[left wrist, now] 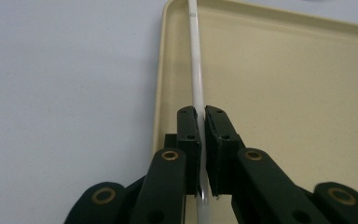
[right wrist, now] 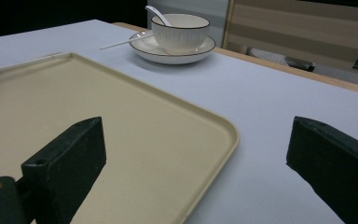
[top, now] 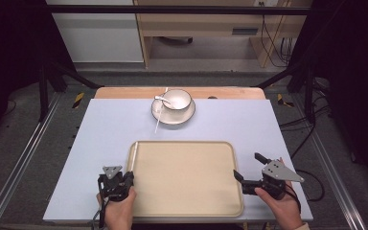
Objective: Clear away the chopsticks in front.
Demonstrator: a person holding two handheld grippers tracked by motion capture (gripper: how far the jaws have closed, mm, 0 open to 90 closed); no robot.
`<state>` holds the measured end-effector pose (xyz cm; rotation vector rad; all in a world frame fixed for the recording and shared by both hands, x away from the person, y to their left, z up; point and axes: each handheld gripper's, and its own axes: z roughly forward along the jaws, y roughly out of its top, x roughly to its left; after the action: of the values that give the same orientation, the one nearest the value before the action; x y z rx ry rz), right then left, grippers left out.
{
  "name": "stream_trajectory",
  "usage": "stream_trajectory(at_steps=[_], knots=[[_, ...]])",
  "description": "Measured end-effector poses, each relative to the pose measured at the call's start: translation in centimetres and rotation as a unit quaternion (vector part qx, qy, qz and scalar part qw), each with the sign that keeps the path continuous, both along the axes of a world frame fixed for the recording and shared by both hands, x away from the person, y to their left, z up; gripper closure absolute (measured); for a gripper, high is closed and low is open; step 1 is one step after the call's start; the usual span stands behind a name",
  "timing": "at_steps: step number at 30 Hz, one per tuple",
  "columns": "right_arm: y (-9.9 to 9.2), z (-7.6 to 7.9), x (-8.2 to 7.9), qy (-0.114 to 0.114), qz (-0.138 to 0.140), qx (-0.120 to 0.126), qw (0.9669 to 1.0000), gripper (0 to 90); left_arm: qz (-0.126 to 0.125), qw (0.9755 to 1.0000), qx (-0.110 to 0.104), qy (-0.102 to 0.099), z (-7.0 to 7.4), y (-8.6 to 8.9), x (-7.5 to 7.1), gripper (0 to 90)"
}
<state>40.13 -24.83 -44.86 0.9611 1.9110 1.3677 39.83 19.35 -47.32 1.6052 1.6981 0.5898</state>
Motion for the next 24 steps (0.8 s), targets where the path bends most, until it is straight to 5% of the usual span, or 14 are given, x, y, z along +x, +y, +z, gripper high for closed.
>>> stream_trajectory(at_steps=[10,24], knots=[[0.03,-0.02,0.02,0.002,0.001,0.000,1.0000,4.7,-0.007,0.9999,0.002,0.009,-0.35,-0.42,0.27,84.0],[0.03,-0.04,0.05,0.002,0.001,0.000,1.0000,4.8,-0.011,0.9996,0.025,-0.008,-0.06,-0.70,0.32,78.0]])
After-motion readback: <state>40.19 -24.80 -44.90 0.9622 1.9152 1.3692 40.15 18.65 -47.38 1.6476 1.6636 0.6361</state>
